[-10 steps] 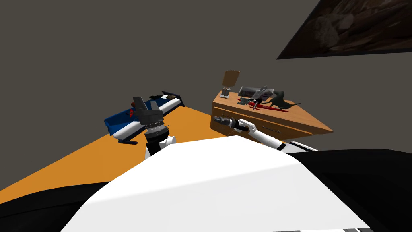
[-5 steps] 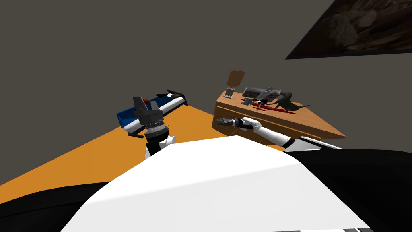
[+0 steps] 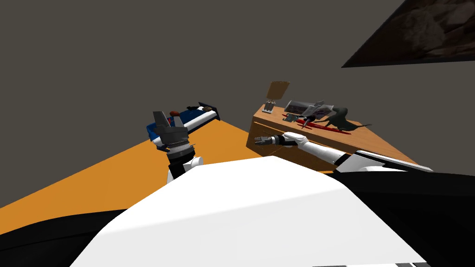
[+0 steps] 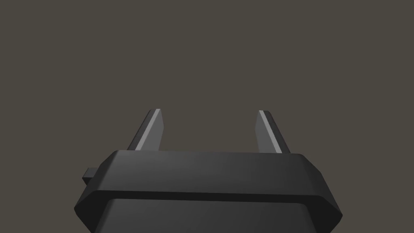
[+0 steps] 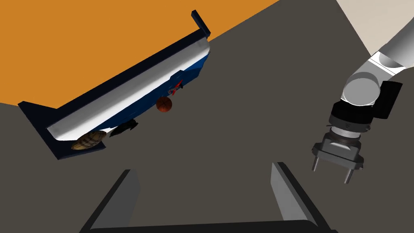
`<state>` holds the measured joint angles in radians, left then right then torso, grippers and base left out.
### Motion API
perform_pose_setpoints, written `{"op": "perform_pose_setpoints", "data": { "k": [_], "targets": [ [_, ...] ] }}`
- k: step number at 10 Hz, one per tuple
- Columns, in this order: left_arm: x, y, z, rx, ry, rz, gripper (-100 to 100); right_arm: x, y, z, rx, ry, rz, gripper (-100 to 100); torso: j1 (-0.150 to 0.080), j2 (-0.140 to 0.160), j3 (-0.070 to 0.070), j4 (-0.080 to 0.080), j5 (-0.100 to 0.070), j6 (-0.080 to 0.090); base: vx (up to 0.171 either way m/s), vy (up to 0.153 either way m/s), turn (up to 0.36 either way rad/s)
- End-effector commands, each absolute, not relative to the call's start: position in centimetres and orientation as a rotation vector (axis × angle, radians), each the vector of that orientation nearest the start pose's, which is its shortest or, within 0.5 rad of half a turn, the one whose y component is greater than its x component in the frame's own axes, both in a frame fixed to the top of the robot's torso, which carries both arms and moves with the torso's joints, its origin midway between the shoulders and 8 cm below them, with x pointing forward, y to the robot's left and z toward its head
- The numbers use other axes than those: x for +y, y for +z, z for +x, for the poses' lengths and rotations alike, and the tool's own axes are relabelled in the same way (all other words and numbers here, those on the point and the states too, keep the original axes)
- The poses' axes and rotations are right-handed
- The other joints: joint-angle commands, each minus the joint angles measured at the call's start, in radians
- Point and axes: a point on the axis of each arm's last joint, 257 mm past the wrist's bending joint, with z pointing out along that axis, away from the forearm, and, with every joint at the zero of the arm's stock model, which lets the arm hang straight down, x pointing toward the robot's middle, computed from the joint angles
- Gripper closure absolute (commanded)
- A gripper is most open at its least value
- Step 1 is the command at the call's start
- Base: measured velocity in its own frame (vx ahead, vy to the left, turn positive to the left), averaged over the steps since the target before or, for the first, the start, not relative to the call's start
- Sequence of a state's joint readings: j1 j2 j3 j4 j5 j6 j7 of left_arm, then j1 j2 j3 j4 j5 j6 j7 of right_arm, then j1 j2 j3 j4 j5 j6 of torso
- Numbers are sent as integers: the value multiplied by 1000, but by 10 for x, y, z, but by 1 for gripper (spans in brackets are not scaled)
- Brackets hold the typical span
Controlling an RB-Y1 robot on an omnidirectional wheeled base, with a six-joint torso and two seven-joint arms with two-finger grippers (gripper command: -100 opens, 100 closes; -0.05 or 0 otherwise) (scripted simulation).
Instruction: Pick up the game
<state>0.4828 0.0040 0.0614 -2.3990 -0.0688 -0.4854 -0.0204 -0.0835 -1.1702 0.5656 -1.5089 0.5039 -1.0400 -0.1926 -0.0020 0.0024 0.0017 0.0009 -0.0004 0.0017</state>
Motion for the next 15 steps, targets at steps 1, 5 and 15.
{"op": "perform_pose_setpoints", "data": {
  "k": [1,5,15],
  "targets": [
    [281,79,319,574,-1206,-501,0,-240,-254,327,2013,1177,-826,-100,0,0,0,0,0,0,-27,29,218],
    [281,79,319,574,-1207,-501,0,-293,-262,329,2128,1046,-880,-100,0,-1,0,0,0,-1,-24,15,115],
    [281,79,319,574,-1206,-501,0,-467,-245,321,2453,614,-971,-100,-1,-2,-1,0,0,0,-10,6,118]
  ]
}}
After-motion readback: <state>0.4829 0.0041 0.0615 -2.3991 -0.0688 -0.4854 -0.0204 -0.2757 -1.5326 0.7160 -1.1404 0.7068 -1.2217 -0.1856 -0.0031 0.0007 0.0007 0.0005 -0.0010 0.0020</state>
